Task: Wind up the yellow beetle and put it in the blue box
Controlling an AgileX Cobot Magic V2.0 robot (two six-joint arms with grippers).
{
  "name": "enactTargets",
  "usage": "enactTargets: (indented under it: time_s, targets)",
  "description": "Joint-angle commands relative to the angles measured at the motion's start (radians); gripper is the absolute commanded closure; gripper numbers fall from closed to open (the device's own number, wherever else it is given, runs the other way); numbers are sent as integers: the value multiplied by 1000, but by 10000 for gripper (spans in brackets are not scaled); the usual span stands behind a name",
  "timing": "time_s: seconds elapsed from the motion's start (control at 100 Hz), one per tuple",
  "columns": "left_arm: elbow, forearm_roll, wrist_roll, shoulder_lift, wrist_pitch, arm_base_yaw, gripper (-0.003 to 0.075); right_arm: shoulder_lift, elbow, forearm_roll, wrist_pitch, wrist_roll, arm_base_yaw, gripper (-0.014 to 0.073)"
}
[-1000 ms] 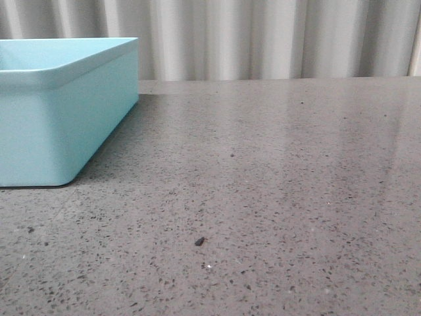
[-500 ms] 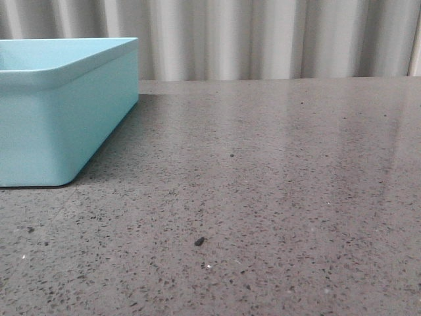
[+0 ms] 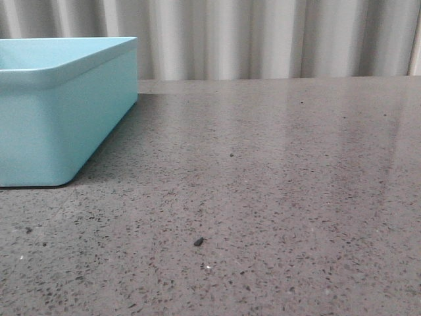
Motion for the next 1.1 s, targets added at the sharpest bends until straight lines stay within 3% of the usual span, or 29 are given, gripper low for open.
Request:
enactTargets:
  time_s: [0.0, 0.72, 0.86, 1.09]
  targets:
    - [-23, -28, -11, 11, -107, 3, 741, -12, -20, -7, -69, 3, -1, 656]
    - [-20, -28, -11, 11, -105, 3, 741, -12, -20, -7, -69, 3, -1, 656]
    - [-12, 144, 51, 11, -105, 11, 741, -12, -20, -7, -69, 3, -1, 656]
    - [88, 161, 40, 11, -189, 11, 741, -12, -20, -7, -69, 3, -1, 656]
